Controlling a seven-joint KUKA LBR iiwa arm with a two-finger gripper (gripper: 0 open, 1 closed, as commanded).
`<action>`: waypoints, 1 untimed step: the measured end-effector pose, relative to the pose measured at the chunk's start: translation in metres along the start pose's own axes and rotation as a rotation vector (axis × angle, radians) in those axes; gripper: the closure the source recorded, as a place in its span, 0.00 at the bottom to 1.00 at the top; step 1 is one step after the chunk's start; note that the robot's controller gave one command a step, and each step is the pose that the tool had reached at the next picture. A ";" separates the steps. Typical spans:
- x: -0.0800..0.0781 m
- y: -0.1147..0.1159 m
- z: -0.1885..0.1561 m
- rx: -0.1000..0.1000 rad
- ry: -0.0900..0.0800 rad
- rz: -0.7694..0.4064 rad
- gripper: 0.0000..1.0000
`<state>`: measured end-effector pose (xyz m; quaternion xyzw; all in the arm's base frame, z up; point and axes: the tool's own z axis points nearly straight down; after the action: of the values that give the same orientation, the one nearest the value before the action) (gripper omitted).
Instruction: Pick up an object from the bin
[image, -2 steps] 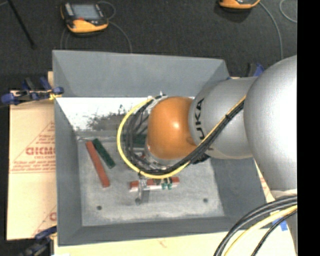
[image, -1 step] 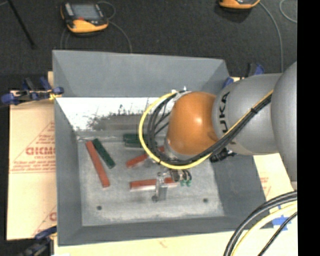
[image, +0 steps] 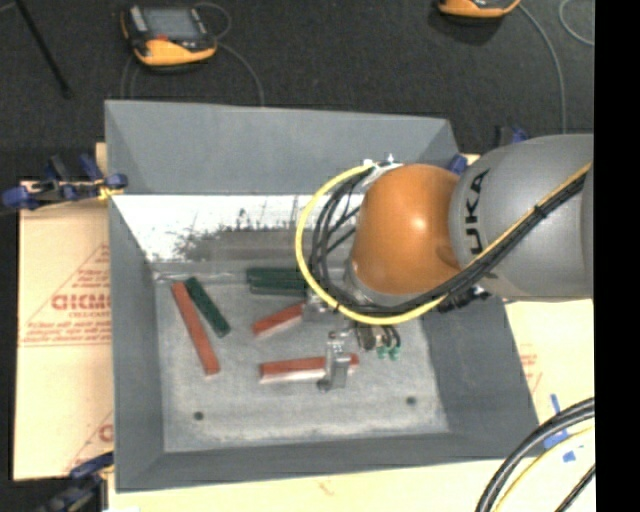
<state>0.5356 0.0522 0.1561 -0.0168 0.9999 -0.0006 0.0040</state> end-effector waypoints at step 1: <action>0.003 0.003 0.068 -0.003 0.000 0.092 0.00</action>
Offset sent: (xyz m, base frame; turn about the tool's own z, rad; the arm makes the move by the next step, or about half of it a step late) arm 0.0030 -0.0006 -0.0861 -0.0061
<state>0.5335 0.0548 0.0882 0.0292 0.9996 0.0009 0.0041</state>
